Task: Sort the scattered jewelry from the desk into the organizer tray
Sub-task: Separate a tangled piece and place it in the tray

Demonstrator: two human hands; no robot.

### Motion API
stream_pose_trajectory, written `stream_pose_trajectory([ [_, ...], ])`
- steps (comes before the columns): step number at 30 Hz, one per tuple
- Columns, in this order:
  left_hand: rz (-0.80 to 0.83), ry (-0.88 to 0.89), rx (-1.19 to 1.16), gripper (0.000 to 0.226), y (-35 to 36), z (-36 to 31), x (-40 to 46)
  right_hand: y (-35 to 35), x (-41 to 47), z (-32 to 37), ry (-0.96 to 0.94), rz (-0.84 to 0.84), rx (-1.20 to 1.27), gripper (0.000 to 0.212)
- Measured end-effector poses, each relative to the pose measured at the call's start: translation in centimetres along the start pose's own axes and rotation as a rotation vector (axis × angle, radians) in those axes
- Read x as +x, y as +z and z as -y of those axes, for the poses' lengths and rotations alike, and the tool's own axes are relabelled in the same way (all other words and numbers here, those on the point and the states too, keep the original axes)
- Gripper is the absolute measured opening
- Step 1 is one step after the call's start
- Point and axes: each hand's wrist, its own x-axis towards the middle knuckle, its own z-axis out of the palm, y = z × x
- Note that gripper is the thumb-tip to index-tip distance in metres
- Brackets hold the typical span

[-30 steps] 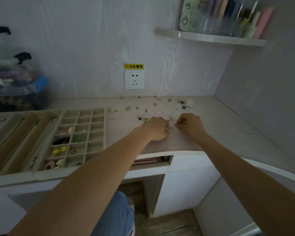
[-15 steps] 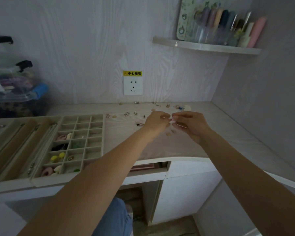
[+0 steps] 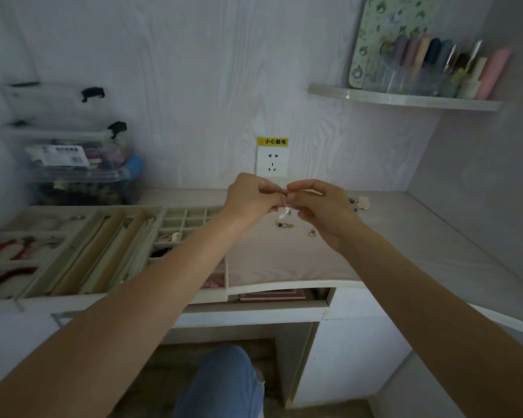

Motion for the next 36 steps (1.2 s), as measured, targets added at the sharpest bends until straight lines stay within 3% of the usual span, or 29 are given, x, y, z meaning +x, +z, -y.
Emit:
stream_pose_trajectory([
  [7, -0.035, -0.090, -0.022, 0.012, -5.8, 0.7, -1.2, 6.0, 0.1, 0.5, -0.042, 0.151, -0.037, 0.018],
  [13, -0.049, -0.137, -0.022, 0.015, -10.6, 2.3, -1.5, 10.7, 1.1, -0.1, 0.037, 0.269, 0.122, 0.021],
  [18, 0.145, -0.252, -0.142, 0.021, -13.1, 3.1, -1.8, 12.8, 1.8, -0.3, 0.075, 0.310, 0.139, 0.011],
  [22, 0.198, -0.233, -0.017, 0.021, -14.6, 3.7, -1.6, 13.7, 2.2, -0.6, 0.081, 0.323, 0.105, 0.014],
  [27, 0.172, -0.200, 0.142, 0.013, -15.1, 4.4, -2.2, 13.6, 1.6, -1.4, 0.060, 0.371, -0.014, 0.014],
  [36, 0.190, -0.109, 0.279, 0.014, -14.7, 6.0, -5.5, 12.2, -1.9, -3.0, -0.004, 0.388, -0.440, 0.017],
])
